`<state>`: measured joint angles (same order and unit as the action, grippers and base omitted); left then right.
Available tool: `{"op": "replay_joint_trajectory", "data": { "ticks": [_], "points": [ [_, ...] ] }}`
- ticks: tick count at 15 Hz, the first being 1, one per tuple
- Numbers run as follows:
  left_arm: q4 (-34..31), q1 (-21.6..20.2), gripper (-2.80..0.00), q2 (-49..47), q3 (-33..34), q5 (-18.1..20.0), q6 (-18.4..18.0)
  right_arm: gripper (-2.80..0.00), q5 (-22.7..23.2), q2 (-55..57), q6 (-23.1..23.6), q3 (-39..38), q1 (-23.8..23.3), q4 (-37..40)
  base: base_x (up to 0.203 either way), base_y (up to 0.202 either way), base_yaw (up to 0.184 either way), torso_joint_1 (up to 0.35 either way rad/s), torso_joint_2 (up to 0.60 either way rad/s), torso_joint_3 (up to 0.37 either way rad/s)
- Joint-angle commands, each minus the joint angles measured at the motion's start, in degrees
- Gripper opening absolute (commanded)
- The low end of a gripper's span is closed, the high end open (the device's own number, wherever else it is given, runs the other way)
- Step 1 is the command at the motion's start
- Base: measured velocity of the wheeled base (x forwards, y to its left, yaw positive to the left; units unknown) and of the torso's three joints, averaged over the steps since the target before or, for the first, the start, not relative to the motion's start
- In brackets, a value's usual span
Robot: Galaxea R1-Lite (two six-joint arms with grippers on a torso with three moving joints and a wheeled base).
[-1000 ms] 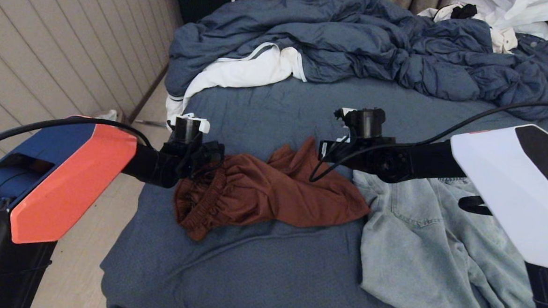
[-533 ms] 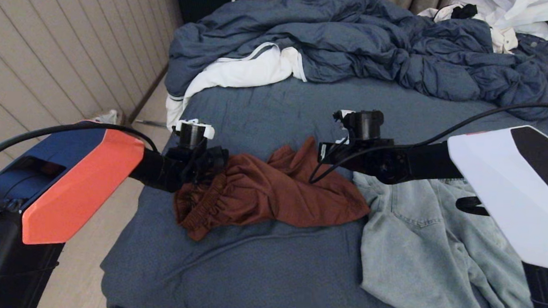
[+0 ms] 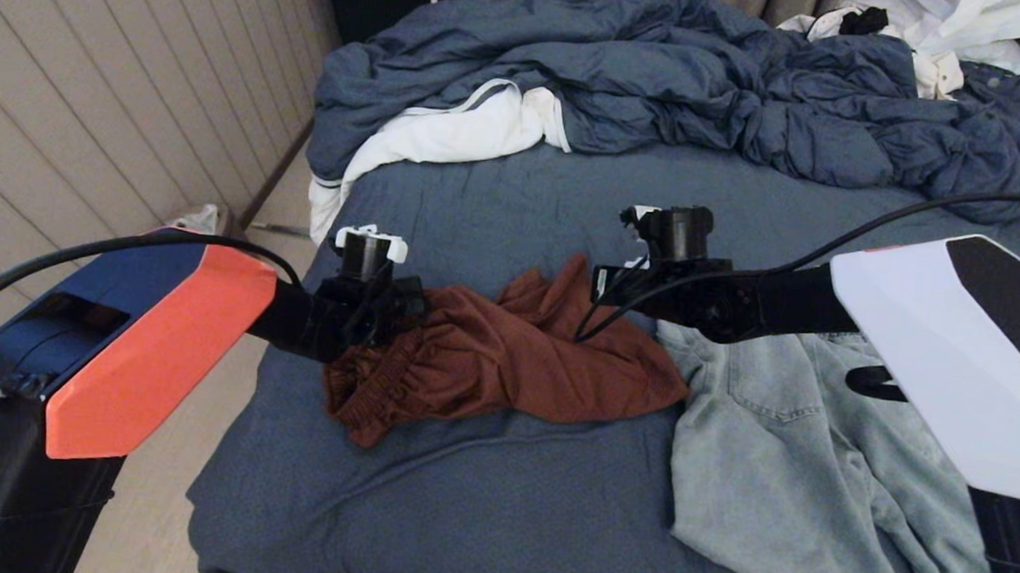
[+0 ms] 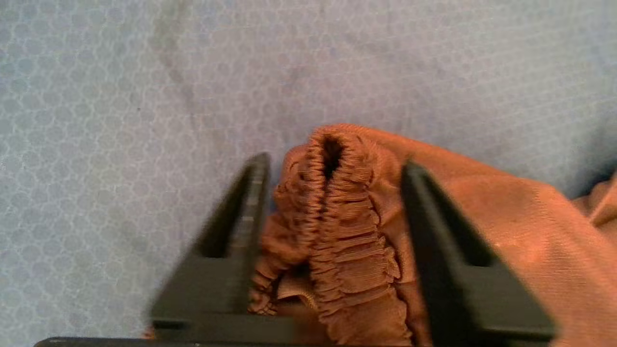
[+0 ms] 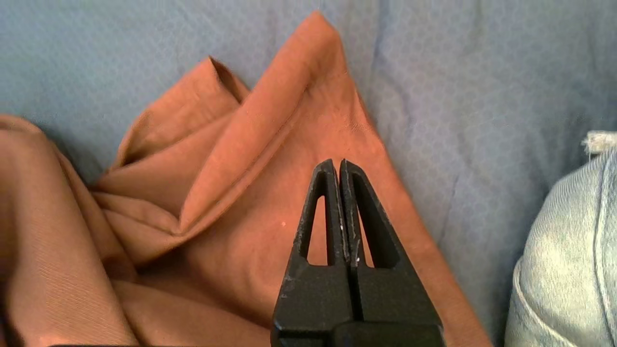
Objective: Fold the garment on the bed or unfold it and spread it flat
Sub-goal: Unford the brown shorts
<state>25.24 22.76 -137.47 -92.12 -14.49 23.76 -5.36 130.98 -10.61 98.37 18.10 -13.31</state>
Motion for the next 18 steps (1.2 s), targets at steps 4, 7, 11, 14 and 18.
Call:
{"op": "replay_joint_trajectory", "data": {
  "ticks": [4,7,11,14,18],
  "points": [
    [0.92,0.68,-2.80,5.28,2.72,-0.10,0.11,-2.80,-0.05,2.00,-0.43,3.14,-0.60,-0.03,0.000,0.000,0.000,0.000,0.00,0.000],
    [2.77,3.14,-2.80,10.76,8.34,-0.10,0.08,-2.80,-0.35,1.88,-1.61,3.10,-0.65,0.00,0.000,0.000,0.000,0.000,0.00,0.000],
    [5.36,8.35,-2.80,20.00,19.34,-0.33,0.17,-2.80,-0.35,2.09,-1.52,3.14,-0.88,-0.05,0.000,0.000,0.000,0.000,0.00,0.000],
    [9.45,12.63,-2.80,27.23,31.48,-2.00,0.21,-2.80,-0.44,1.56,-1.44,3.19,-1.05,0.04,0.000,0.000,0.000,0.000,0.00,0.000],
    [11.71,16.95,-2.80,40.44,47.22,-2.55,0.25,-2.80,-0.52,1.30,-1.44,3.14,-1.05,0.04,0.000,0.000,0.000,0.000,0.00,0.000]
  ]
}}
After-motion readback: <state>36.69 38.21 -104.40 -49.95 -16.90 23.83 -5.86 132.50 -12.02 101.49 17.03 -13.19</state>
